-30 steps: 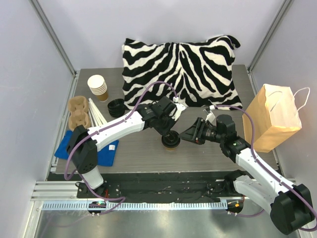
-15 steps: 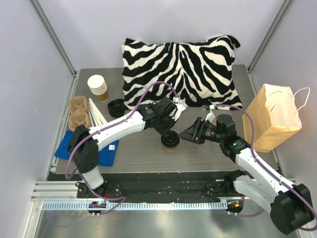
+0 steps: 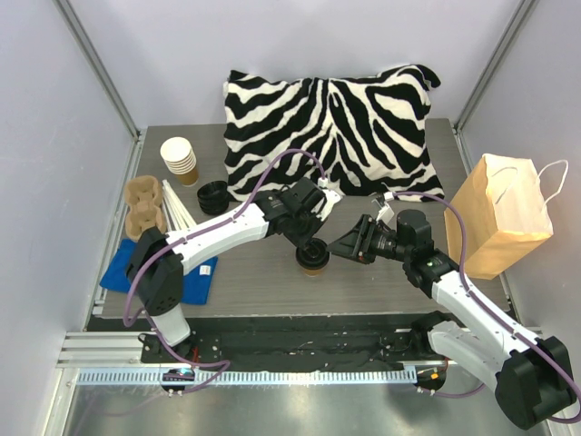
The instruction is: Pack the takeout coffee
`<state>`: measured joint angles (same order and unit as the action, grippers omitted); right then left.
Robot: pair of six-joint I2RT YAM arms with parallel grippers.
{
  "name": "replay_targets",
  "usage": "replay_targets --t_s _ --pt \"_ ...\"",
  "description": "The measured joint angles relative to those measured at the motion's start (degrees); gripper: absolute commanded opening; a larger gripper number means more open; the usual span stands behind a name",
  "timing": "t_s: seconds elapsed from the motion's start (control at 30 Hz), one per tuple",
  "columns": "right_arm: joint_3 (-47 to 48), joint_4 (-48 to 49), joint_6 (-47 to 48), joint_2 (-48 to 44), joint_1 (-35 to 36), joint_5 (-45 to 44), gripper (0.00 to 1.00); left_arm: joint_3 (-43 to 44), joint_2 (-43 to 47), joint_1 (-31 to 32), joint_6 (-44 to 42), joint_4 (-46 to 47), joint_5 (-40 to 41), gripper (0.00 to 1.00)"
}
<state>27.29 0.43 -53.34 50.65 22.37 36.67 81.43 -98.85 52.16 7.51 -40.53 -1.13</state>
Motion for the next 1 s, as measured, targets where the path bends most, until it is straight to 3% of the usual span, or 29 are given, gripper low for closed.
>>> replay_targets --t_s 0.17,0.57,1.0 --pt "-0.20 0.37 -0.09 0.00 0.00 0.07 0.45 0.15 -0.33 0.00 0.02 0.28 0.02 0.00" --pt "-1.75 2.69 -0.85 1.62 0.42 0.11 0.34 0.44 -1.51 0.00 0.68 1.03 0.00 0.00" --pt "-3.04 8.61 -1.38 9.38 2.51 0.15 0.27 0.52 -1.60 0.00 1.07 1.03 0.02 0.00"
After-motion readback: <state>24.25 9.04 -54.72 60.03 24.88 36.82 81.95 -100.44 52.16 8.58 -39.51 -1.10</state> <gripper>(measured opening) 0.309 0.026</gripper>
